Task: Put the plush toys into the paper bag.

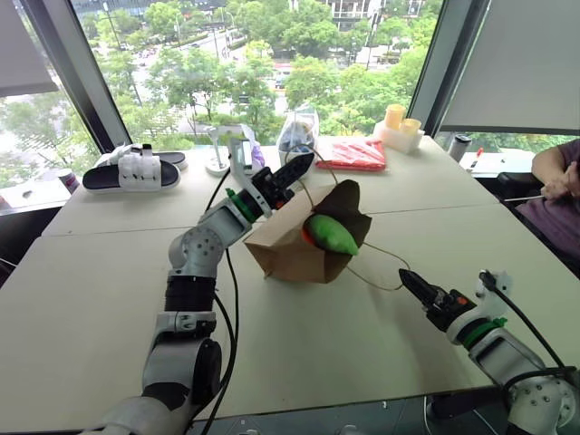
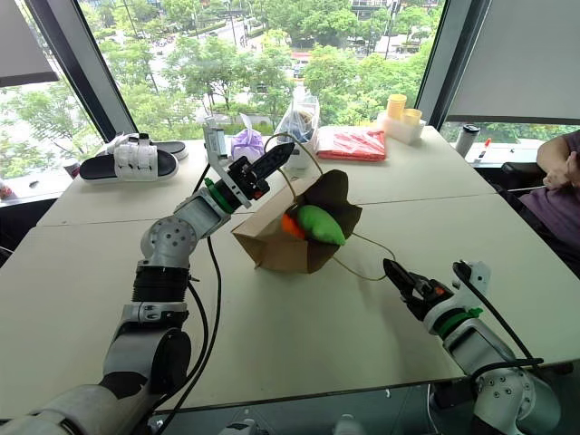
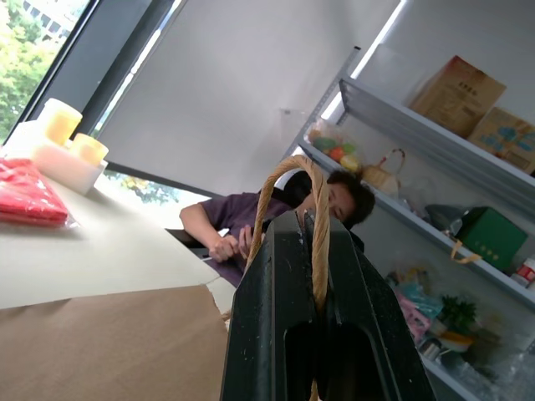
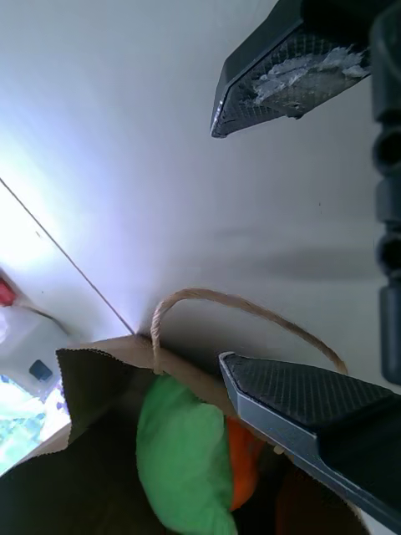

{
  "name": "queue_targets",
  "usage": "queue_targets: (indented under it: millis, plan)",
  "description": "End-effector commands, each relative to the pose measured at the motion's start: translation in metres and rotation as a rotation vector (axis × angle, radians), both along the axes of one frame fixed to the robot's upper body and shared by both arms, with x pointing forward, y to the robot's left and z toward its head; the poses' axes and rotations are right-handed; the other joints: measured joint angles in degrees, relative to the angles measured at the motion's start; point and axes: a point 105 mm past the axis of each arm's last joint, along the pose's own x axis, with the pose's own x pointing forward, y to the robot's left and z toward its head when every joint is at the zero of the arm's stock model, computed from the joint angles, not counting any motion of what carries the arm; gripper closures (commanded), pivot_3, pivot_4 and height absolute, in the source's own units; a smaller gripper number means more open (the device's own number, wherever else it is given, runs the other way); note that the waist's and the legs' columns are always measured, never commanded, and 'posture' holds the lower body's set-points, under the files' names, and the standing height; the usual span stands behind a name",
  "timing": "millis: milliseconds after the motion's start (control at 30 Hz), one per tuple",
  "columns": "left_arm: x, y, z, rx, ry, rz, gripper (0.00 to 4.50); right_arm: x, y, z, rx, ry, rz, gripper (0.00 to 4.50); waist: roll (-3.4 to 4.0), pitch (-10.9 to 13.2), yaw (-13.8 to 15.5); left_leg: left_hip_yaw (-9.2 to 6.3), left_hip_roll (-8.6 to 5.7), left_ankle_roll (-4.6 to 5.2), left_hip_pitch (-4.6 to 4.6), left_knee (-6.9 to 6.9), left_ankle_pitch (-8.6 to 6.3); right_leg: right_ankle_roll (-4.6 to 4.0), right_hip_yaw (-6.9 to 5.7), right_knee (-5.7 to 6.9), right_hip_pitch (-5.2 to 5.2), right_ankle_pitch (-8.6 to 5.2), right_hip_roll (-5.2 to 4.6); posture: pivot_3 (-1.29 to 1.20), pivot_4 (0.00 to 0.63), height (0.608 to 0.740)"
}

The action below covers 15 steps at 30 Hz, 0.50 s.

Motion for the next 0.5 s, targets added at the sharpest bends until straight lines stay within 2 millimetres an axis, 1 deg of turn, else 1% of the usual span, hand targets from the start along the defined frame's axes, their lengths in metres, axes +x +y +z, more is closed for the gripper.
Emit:
queue_targets:
  millis: [33,67,100,133,167,200,333,400,433,500]
  plan:
    - [-0.003,0.001,0.014,-0.004,-0.055,0.001,4.50,0.007,0.006,0.009,0.079,-0.047,-0.004,0.03,0.00,0.0,0.0,0.00,0.00,0.00,0.00,0.00,0.00,0.00,-0.01,0.01,0.00,0.00,0.00,0.00,0.150,0.740]
    - [-0.003,0.001,0.014,-0.004,-0.055,0.001,4.50,0.008,0.009,0.007,0.092,-0.043,0.000,0.03,0.00,0.0,0.0,0.00,0.00,0.00,0.00,0.00,0.00,0.00,-0.01,0.01,0.00,0.00,0.00,0.00,0.150,0.740]
    - [-0.003,0.002,0.013,-0.003,-0.055,0.003,4.50,0.009,0.011,0.007,0.101,-0.046,0.004,0.26,0.00,0.0,0.0,0.00,0.00,0.00,0.00,0.00,0.00,0.00,-0.01,0.02,0.00,0.00,0.00,0.00,0.150,0.740]
    - [-0.003,0.003,0.013,-0.002,-0.055,0.006,4.50,0.010,0.013,0.009,0.113,-0.055,0.010,0.56,0.00,0.0,0.0,0.00,-0.01,0.00,0.00,0.00,0.00,0.00,-0.01,0.02,0.00,0.00,0.00,0.00,0.150,0.740]
    - [-0.003,0.003,0.013,-0.002,-0.055,0.009,4.50,0.010,0.015,0.011,0.123,-0.066,0.013,0.97,0.00,0.0,0.0,0.01,-0.01,0.00,0.00,0.00,0.00,0.00,-0.01,0.02,0.00,0.00,0.00,0.00,0.150,0.740]
    - [-0.003,0.004,0.013,-0.002,-0.055,0.011,4.50,0.010,0.016,0.013,0.130,-0.074,0.017,1.38,0.00,0.0,0.0,0.01,-0.01,0.00,0.00,0.00,0.00,0.00,-0.01,0.02,0.00,0.00,0.00,0.00,0.150,0.740]
    - [-0.004,0.005,0.013,-0.002,-0.055,0.016,4.50,0.006,0.024,0.026,0.126,-0.127,0.071,3.49,0.00,0.0,-0.1,0.01,-0.01,0.00,0.00,-0.01,0.00,0.00,-0.02,0.01,0.00,0.00,0.00,0.00,0.150,0.740]
    - [-0.004,0.005,0.013,0.000,-0.057,0.017,4.50,0.004,0.026,0.033,0.125,-0.151,0.088,4.48,0.00,0.0,-0.3,0.00,-0.01,0.00,0.00,-0.01,0.00,0.00,-0.02,0.02,0.00,0.00,0.00,0.00,0.150,0.740]
    - [-0.004,0.006,0.014,0.001,-0.059,0.017,4.50,0.003,0.028,0.038,0.127,-0.170,0.103,4.48,0.00,0.0,-0.4,0.00,-0.01,0.00,0.00,-0.01,0.00,0.00,-0.02,0.01,0.00,0.00,0.00,0.00,0.150,0.740]
    - [-0.006,0.007,0.017,0.009,-0.072,0.015,4.50,-0.001,0.032,0.058,0.139,-0.240,0.150,4.48,0.01,0.0,-0.7,-0.01,-0.01,0.00,-0.01,-0.01,0.00,0.00,-0.03,0.01,0.01,0.00,0.00,0.00,0.150,0.740]
